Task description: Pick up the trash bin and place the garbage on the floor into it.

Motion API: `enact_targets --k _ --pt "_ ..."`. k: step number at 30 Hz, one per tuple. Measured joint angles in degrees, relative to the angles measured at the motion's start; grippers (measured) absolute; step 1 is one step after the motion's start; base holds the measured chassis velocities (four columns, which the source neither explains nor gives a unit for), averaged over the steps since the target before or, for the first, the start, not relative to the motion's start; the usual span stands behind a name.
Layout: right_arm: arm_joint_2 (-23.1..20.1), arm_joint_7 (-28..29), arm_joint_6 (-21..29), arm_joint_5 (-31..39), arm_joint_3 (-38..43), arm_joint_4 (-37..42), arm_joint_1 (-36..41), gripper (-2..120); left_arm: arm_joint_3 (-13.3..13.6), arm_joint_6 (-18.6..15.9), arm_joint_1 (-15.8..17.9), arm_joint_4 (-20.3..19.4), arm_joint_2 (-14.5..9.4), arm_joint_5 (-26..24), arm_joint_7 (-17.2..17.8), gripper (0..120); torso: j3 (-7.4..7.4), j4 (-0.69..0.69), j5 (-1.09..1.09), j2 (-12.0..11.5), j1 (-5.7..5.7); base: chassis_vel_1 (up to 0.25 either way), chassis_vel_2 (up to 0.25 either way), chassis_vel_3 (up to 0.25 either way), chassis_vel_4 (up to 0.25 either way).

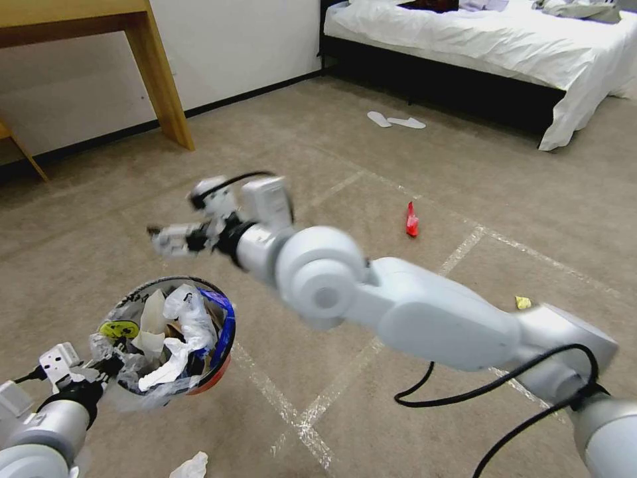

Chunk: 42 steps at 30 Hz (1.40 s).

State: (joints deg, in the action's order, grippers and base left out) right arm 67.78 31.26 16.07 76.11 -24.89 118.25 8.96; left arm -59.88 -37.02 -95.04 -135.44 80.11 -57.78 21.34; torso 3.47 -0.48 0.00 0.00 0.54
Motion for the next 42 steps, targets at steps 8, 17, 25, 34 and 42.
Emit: enact_targets --k 8,17,25,34,42 --pt "-8.04 -14.15 -11.79 -8.26 14.92 4.19 12.06 100 -1.37 0.04 -1.29 -1.31 0.76 -0.09 0.11 1 -0.01 0.01 0.02 0.0 0.0 0.0 0.0 0.0 0.0" --pt "-13.18 -23.44 -21.48 -21.98 37.23 6.26 27.32 100 -1.93 0.29 -1.62 -2.14 1.25 0.89 0.11 1 -0.01 0.01 0.02 0.0 0.0 0.0 0.0 0.0 0.0" --pt "-12.85 -25.9 -25.01 -36.39 56.45 7.67 46.31 100 -1.95 0.57 -1.76 -2.22 1.15 1.54 -0.08 1 -0.01 -0.02 0.04 0.0 0.0 0.0 0.0 0.0 0.0" --pt "-0.22 -24.19 -32.3 -57.69 65.45 6.83 71.69 100 -1.25 1.09 -1.23 -1.51 1.14 2.61 -0.91 1 -0.01 0.0 0.0 0.0 -0.01 0.0 0.0 0.0 0.0" --pt "-0.09 -23.57 -33.9 -59.8 66.15 7.06 74.45 100 -1.1 1.16 -1.52 -1.68 1.29 2.72 -1.09 1 0.0 0.01 -0.02 0.01 -0.01 0.0 0.0 0.0 0.0"
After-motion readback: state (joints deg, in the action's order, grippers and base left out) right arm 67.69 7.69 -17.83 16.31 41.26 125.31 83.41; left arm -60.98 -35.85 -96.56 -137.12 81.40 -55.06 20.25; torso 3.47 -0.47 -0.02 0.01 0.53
